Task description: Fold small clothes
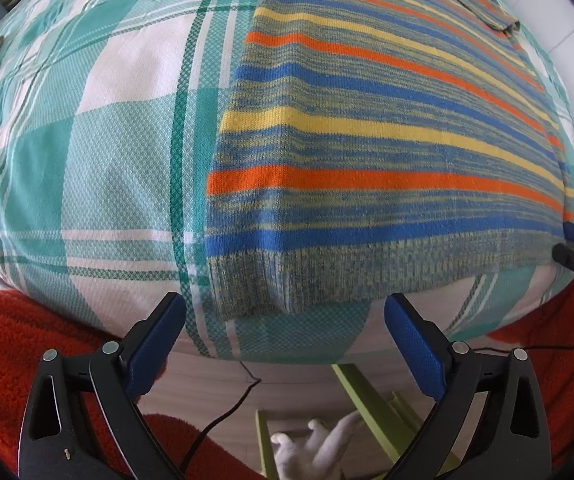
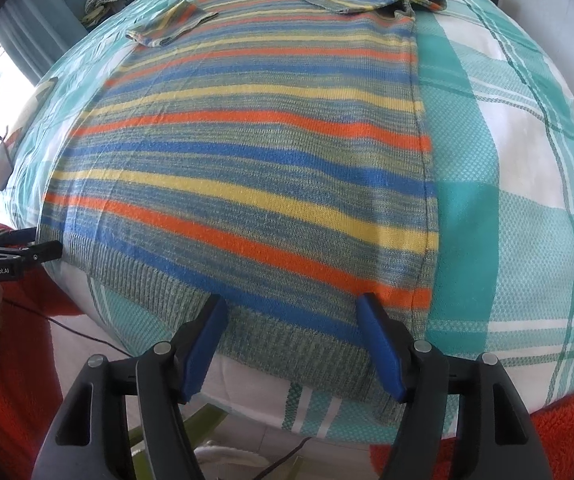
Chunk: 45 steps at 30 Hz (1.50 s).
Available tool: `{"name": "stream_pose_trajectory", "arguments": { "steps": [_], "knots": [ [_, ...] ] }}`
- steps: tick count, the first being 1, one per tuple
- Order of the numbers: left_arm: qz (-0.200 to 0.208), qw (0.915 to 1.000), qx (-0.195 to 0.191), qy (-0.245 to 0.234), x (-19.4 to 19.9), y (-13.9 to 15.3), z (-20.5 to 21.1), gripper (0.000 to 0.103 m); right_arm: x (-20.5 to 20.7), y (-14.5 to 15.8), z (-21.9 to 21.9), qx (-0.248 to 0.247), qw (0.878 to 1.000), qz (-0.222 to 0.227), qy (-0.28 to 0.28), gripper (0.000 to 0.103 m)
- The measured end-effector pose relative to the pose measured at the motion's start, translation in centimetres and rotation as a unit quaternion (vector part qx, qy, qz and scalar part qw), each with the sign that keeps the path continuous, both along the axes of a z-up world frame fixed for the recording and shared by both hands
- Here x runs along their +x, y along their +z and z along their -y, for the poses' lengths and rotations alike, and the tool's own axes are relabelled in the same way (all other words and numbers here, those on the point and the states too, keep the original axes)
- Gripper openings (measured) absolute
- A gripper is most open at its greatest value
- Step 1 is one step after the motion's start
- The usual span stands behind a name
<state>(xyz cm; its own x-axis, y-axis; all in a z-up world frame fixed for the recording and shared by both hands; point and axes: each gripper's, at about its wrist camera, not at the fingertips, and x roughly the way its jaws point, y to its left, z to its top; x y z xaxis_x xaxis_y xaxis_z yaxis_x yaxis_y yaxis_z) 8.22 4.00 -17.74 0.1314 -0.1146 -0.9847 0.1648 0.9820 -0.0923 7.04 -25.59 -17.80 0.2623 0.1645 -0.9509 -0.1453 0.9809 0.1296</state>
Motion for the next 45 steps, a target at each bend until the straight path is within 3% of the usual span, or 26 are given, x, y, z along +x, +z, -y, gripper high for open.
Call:
{"name": "stream_pose_trajectory", "arguments": {
  "steps": [2, 4, 6, 8, 10, 13, 16, 20, 23, 24, 25, 27, 29, 32, 35, 38, 42, 45],
  "knots": [
    [0.008, 0.9993, -0.017, -0.032, -1.7, 1.7, 0.3, 0.1, -0.2, 0.4, 0.3, -0.024, 0.997, -0.045, 0.057, 0.067],
    [0.046, 0.9977, -0.028, -0.042, -2.5, 4.0, 0.2, 0.1, -0.4, 1.7, 1.2, -0.076, 0.989, -0.062, 0.107, 0.066],
    [0.09, 0.9948, -0.038, -0.031, -1.7, 6.0, 0.1, 0.1, 0.2, 4.0, 2.6, -0.154, 0.98, -0.031, 0.126, 0.066],
    [0.136, 0.9893, -0.052, -0.01, -0.1, 7.1, 0.1, 0.1, 2.4, 7.1, 4.5, -0.194, 0.974, 0.022, 0.114, 0.066],
    [0.162, 0.9851, -0.054, 0.017, 1.9, 7.0, 0.4, 0.1, 5.6, 10.3, 6.1, -0.173, 0.978, 0.083, 0.078, 0.066],
    [0.167, 0.9841, -0.041, 0.043, 3.7, 5.9, 1.2, 0.1, 11.3, 12.9, 5.9, -0.109, 0.98, 0.155, 0.055, 0.067],
    [0.164, 0.9847, -0.036, 0.047, 3.1, 5.0, 1.0, 0.1, 17.2, 11.8, 2.8, -0.069, 0.976, 0.18, 0.099, 0.066],
    [0.15, 0.9872, -0.013, 0.053, 1.7, 3.5, 0.0, 0.1, 24.1, 6.5, -1.4, -0.105, 0.969, 0.162, 0.154, 0.066],
    [0.132, 0.9891, -0.001, 0.064, 1.6, 2.6, -0.8, 0.1, 27.6, 1.7, -1.5, -0.128, 0.972, 0.128, 0.147, 0.065],
    [0.129, 0.9892, 0.0, 0.069, 1.7, 2.4, -1.0, 0.1, 28.6, 0.9, -0.9, -0.114, 0.978, 0.121, 0.129, 0.046],
    [0.128, 0.9891, 0.0, 0.073, 1.8, 2.4, -1.2, 0.1, 28.8, 1.2, 0.5, -0.091, 0.982, 0.131, 0.097, 0.007],
    [0.126, 0.9887, -0.005, 0.081, 1.9, 2.3, -1.6, 0.1, 28.9, 3.5, 4.0, -0.053, 0.986, 0.161, 0.012, 0.005],
    [0.124, 0.9886, -0.01, 0.084, 2.2, 2.3, -1.7, 0.1, 27.8, 6.6, 8.5, -0.021, 0.979, 0.197, -0.047, 0.005],
    [0.128, 0.988, -0.019, 0.084, 2.5, 2.4, -1.4, 0.1, 25.4, 10.9, 17.0, -0.009, 0.961, 0.235, -0.145, 0.005],
    [0.127, 0.9883, -0.028, 0.08, 2.6, 2.5, -0.7, 0.1, 22.4, 12.7, 26.3, -0.004, 0.933, 0.237, -0.271, 0.005],
    [0.121, 0.9898, -0.027, 0.07, 2.6, 2.2, 0.3, 0.1, 20.5, 11.3, 31.2, 0.01, 0.923, 0.209, -0.324, 0.005],
    [0.124, 0.9909, -0.011, 0.051, 1.9, 2.4, 1.3, 0.1, 19.3, 7.5, 32.4, 0.051, 0.922, 0.147, -0.355, 0.005],
    [0.123, 0.9914, -0.005, 0.045, 1.5, 2.2, 1.4, 0.1, 18.0, 4.4, 33.4, 0.075, 0.908, 0.108, -0.397, 0.004]
  ]
}}
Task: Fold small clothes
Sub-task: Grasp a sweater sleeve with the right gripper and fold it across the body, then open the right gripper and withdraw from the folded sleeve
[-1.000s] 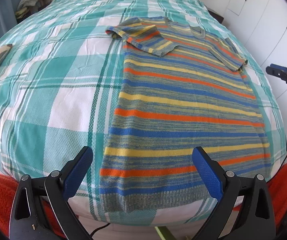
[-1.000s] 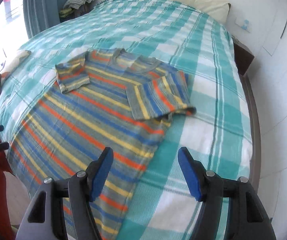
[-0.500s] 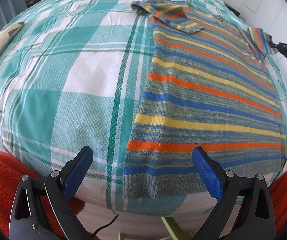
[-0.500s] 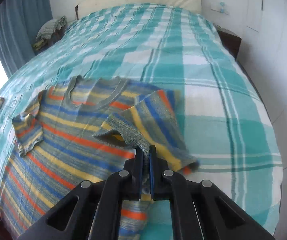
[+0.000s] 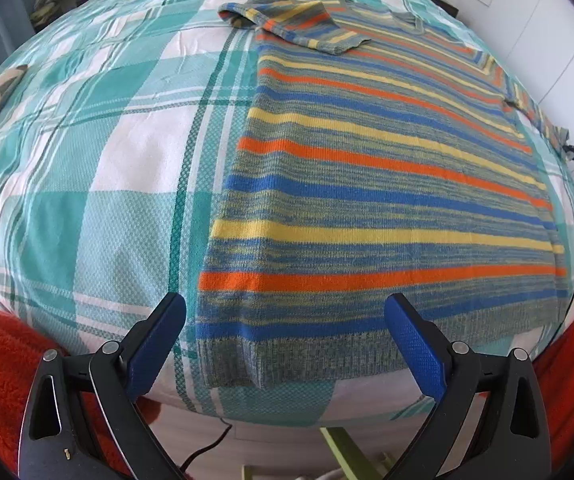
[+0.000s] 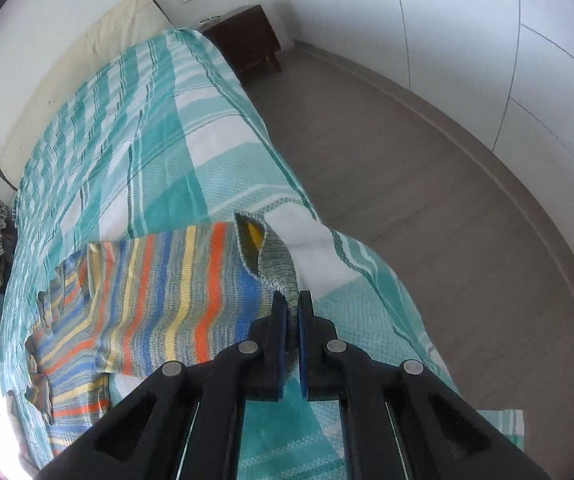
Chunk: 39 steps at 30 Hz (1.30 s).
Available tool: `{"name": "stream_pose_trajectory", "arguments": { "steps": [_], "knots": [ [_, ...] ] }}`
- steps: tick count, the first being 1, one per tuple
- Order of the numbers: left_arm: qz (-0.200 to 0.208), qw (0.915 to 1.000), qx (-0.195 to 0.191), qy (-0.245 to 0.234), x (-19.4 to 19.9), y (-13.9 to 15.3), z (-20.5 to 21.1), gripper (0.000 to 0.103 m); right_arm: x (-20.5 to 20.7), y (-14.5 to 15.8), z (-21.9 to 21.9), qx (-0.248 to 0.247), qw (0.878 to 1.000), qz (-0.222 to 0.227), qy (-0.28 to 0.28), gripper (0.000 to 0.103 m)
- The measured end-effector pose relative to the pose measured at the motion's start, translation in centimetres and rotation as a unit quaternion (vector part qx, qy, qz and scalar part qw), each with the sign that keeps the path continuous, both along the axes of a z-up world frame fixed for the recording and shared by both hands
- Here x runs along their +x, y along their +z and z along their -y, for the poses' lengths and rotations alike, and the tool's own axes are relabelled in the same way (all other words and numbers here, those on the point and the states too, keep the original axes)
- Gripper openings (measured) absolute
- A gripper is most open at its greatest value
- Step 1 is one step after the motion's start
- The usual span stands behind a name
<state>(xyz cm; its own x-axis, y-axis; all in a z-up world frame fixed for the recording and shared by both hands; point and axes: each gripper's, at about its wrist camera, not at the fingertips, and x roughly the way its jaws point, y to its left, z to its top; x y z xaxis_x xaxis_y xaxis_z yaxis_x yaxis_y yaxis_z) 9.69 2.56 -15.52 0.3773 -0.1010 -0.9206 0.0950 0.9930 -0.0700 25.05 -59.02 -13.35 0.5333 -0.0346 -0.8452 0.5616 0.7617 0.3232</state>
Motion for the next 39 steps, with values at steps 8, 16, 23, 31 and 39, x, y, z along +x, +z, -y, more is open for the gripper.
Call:
{"name": "stream_pose_trajectory", "arguments": {
  "steps": [8, 16, 23, 31, 39],
  "knots": [
    [-0.005, 1.0, 0.005, 0.003, 0.0, -0.4, -0.2, 0.1, -1.3, -3.3, 0.6, 0.034, 0.999, -0.023, -0.029, 0.004],
    [0.011, 0.9998, 0.005, 0.014, -0.6, 0.1, -1.0, 0.1, -4.6, -2.5, 1.2, -0.016, 0.997, -0.039, -0.062, 0.021],
    [0.038, 0.9991, -0.009, 0.019, -0.5, 0.6, -1.5, 0.1, -14.2, 1.2, -0.6, -0.109, 0.989, -0.008, -0.096, 0.063],
    [0.06, 0.998, 0.0, 0.02, -0.7, 0.9, -1.6, 0.1, -22.6, 5.5, -10.3, -0.144, 0.983, 0.114, -0.019, 0.08],
    [0.087, 0.9958, 0.014, 0.025, -1.1, 1.5, -1.9, 0.1, -23.3, 5.8, -18.1, -0.2, 0.967, 0.151, 0.054, 0.085]
  ]
}}
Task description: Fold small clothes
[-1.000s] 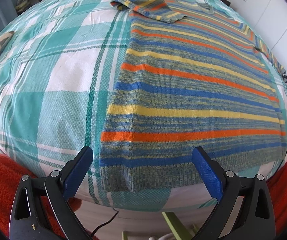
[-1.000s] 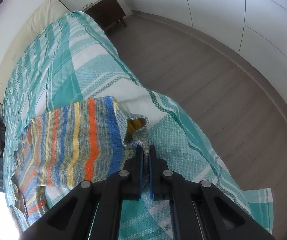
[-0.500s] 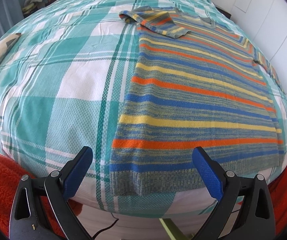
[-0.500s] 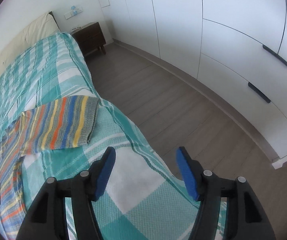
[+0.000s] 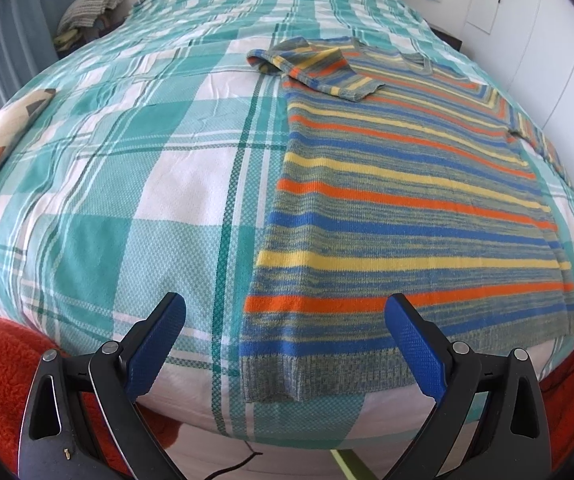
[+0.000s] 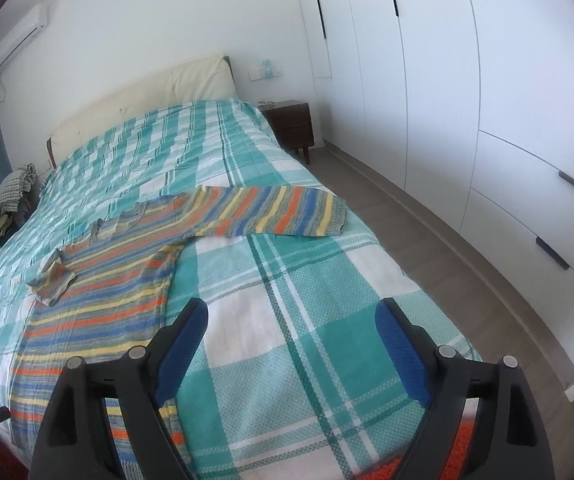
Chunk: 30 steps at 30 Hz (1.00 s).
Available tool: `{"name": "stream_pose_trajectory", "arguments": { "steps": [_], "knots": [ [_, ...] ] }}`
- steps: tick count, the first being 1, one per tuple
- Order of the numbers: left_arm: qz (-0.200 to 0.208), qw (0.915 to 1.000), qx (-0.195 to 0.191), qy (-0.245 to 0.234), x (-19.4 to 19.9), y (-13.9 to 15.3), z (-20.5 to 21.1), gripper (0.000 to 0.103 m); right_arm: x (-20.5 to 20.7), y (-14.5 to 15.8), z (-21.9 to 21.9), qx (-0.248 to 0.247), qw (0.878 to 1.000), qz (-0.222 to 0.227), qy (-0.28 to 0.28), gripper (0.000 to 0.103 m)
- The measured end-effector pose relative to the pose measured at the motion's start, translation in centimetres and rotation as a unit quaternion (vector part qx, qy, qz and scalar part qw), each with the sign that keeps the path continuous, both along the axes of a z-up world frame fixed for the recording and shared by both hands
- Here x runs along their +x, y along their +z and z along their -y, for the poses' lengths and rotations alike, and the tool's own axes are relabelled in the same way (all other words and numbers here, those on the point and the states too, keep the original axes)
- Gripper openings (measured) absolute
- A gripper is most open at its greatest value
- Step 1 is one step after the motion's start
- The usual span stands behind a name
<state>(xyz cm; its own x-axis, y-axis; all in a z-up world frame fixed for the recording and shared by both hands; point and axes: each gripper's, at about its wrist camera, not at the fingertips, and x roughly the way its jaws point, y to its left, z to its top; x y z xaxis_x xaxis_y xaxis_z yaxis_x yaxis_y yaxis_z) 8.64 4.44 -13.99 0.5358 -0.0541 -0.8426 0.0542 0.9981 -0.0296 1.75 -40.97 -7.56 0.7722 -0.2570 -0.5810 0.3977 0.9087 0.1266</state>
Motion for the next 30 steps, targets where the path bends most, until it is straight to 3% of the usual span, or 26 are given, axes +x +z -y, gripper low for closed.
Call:
{"name": "stream_pose_trajectory", "arguments": {
  "steps": [8, 14, 16, 18, 23, 25, 28, 29, 30],
  "knots": [
    [-0.002, 0.9998, 0.004, 0.02, 0.2, -0.3, -0.5, 0.1, 0.7, -1.0, -1.3, -0.001, 0.999, -0.011, 0.03, 0.085],
    [-0.026, 0.9996, 0.003, -0.002, 0.2, 0.2, 0.1, 0.1, 0.9, -1.3, -1.4, 0.008, 0.999, -0.013, 0.038, 0.085],
    [-0.021, 0.9995, -0.014, -0.019, 0.4, 2.4, 0.0, 0.1, 1.0, -1.3, -1.4, 0.008, 0.999, -0.012, 0.039, 0.085],
    [0.016, 0.998, -0.051, -0.035, 1.2, 6.0, -0.1, 0.1, 1.0, -1.4, -1.4, 0.009, 0.999, -0.012, 0.041, 0.085],
    [0.091, 0.9869, -0.101, -0.086, 8.2, 13.8, 1.5, 0.102, 1.9, -2.1, -1.9, 0.017, 0.998, -0.022, 0.062, 0.085],
    [0.097, 0.9852, -0.081, -0.116, 12.1, 14.2, 3.8, 0.102, 2.2, -2.4, -2.2, 0.022, 0.997, -0.025, 0.073, 0.085],
    [0.053, 0.9815, -0.023, -0.182, 17.7, 10.8, 8.3, 0.099, 2.5, -2.7, -2.7, 0.025, 0.995, -0.032, 0.091, 0.085],
    [0.039, 0.9795, 0.001, -0.198, 19.1, 9.2, 9.5, 0.096, 2.6, -2.8, -2.8, 0.025, 0.995, -0.034, 0.095, 0.085],
    [0.027, 0.9767, 0.029, -0.211, 20.2, 7.5, 10.7, 0.085, 2.6, -2.9, -2.9, 0.026, 0.994, -0.036, 0.099, 0.085]
  ]
}}
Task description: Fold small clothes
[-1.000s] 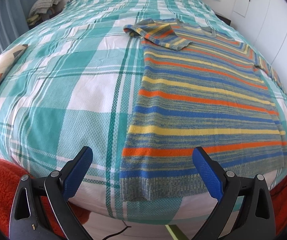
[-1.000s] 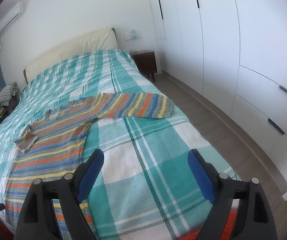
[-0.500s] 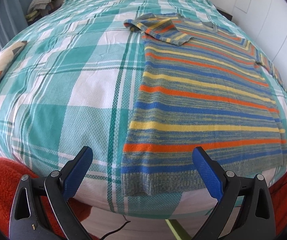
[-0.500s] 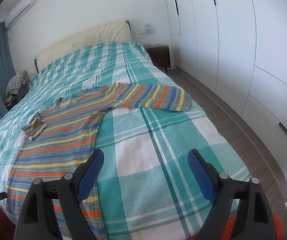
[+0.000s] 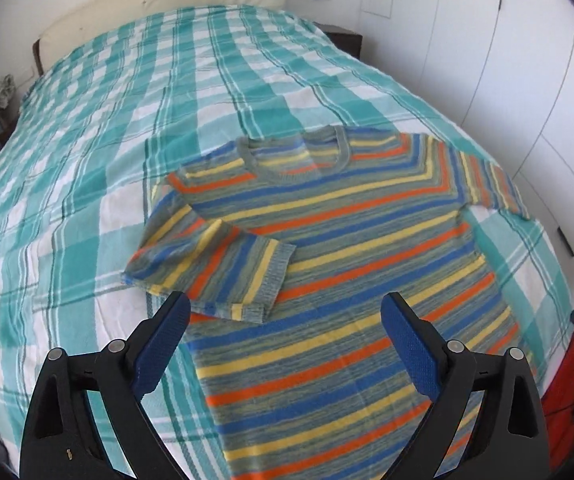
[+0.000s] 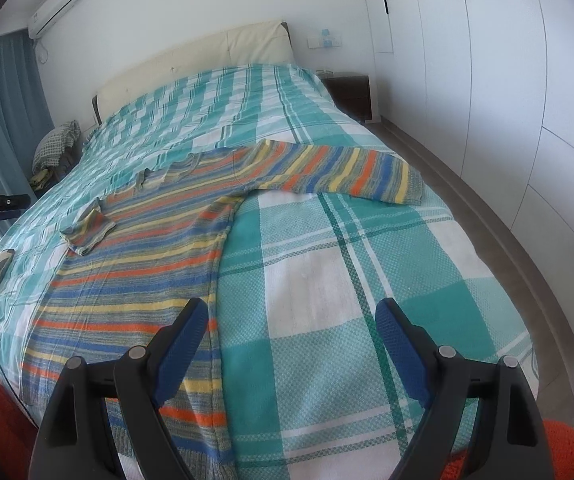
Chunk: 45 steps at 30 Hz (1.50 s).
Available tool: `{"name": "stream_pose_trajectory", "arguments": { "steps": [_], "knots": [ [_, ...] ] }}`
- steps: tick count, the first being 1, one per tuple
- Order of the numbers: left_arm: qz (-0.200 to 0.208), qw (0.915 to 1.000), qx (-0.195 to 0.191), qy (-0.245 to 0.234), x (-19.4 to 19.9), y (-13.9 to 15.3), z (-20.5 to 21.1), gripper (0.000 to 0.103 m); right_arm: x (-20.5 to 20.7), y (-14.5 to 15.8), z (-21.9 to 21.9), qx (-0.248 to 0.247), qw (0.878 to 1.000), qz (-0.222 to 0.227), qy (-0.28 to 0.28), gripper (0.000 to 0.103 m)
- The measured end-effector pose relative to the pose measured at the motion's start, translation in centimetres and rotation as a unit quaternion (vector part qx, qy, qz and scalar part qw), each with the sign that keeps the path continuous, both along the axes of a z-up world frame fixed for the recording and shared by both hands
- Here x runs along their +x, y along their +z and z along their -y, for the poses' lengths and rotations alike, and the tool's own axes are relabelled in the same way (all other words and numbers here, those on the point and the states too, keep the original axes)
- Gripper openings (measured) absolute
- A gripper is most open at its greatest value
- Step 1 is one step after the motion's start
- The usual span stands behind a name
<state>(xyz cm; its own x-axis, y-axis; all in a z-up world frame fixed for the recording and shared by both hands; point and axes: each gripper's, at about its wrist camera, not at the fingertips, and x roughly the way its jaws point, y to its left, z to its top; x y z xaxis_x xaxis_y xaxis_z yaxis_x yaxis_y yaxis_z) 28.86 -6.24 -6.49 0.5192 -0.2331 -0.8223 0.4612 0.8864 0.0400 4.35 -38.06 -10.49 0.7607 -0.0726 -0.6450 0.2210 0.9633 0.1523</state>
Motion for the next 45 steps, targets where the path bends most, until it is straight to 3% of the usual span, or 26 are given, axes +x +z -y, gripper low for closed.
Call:
{"name": "stream_pose_trajectory", "arguments": {
  "steps": [2, 7, 8, 9, 11, 14, 15, 16, 18, 19, 20, 21, 23, 28, 34, 35, 42, 43, 45],
  "knots": [
    [-0.022, 0.9986, 0.045, -0.014, 2.1, -3.1, 1.4, 0.077, 0.0, -0.1, 0.0, 0.003, 1.0, -0.001, 0.003, 0.085],
    [-0.049, 0.9958, 0.078, 0.004, 4.9, -8.0, 1.7, 0.077, 0.3, -0.5, 0.4, 0.019, 1.0, -0.008, 0.002, 0.085],
    [-0.06, 0.9952, 0.075, 0.017, 5.5, -8.8, 1.2, 0.065, 0.5, -0.5, 0.4, 0.021, 1.0, -0.01, 0.002, 0.085],
    [-0.076, 0.9949, 0.058, 0.032, 5.9, -9.3, 0.5, 0.04, 0.6, -0.7, 0.4, 0.024, 1.0, -0.012, 0.002, 0.085],
    [-0.088, 0.9933, 0.027, 0.07, 6.5, -9.2, -1.3, 0.005, 0.7, -0.8, 0.4, 0.028, 0.999, -0.016, 0.003, 0.085],
    [-0.076, 0.9839, -0.07, 0.145, 7.0, -5.8, -6.2, 0.004, 0.8, -0.9, 0.4, 0.029, 0.999, -0.017, 0.003, 0.085],
    [-0.067, 0.9741, -0.113, 0.184, 7.1, -4.2, -8.9, 0.004, 0.8, -0.9, 0.4, 0.029, 0.999, -0.017, 0.004, 0.085],
    [-0.059, 0.9591, -0.152, 0.231, 7.2, -2.9, -12.0, 0.004, 0.8, -1.0, 0.3, 0.03, 0.999, -0.018, 0.004, 0.085],
    [-0.049, 0.9192, -0.208, 0.33, 7.1, -1.5, -18.7, 0.004, 0.8, -1.1, 0.3, 0.029, 0.999, -0.02, 0.006, 0.085],
    [-0.046, 0.899, -0.215, 0.379, 7.3, -1.5, -21.8, 0.004, 0.8, -1.1, 0.2, 0.029, 0.999, -0.021, 0.007, 0.085],
    [-0.044, 0.8854, -0.206, 0.414, 7.2, -1.6, -24.2, 0.004, 0.9, -1.1, 0.2, 0.029, 0.999, -0.021, 0.008, 0.085],
    [-0.044, 0.8751, -0.191, 0.443, 7.1, -2.0, -26.2, 0.004, 1.0, -1.2, 0.2, 0.029, 0.999, -0.022, 0.009, 0.085],
    [-0.052, 0.8639, -0.174, 0.47, 6.8, -3.2, -28.5, 0.004, 1.3, -1.4, 0.0, 0.031, 0.999, -0.025, 0.012, 0.085],
    [-0.075, 0.8566, -0.163, 0.484, 6.5, -6.6, -29.4, 0.003, 1.6, -1.9, -0.7, 0.021, 0.999, -0.035, 0.022, 0.085],
    [-0.108, 0.8312, -0.178, 0.515, 5.5, -9.8, -31.1, 0.001, 1.9, -2.4, -1.1, 0.018, 0.998, -0.047, 0.027, 0.085],
    [-0.11, 0.8302, -0.183, 0.515, 5.3, -10.1, -31.4, 0.001, 2.0, -2.5, -1.0, 0.019, 0.998, -0.048, 0.027, 0.085],
    [-0.102, 0.8626, -0.117, 0.482, 5.7, -10.5, -30.5, 0.0, 2.3, -2.9, -1.2, 0.016, 0.998, -0.058, 0.029, 0.085],
    [-0.097, 0.8629, -0.108, 0.484, 5.6, -10.5, -30.4, 0.001, 2.4, -3.0, -1.3, 0.016, 0.998, -0.06, 0.03, 0.085],
    [-0.088, 0.8541, -0.108, 0.501, 5.3, -10.3, -31.0, 0.005, 2.4, -2.9, -1.5, 0.014, 0.998, -0.06, 0.032, 0.085]
  ]
}}
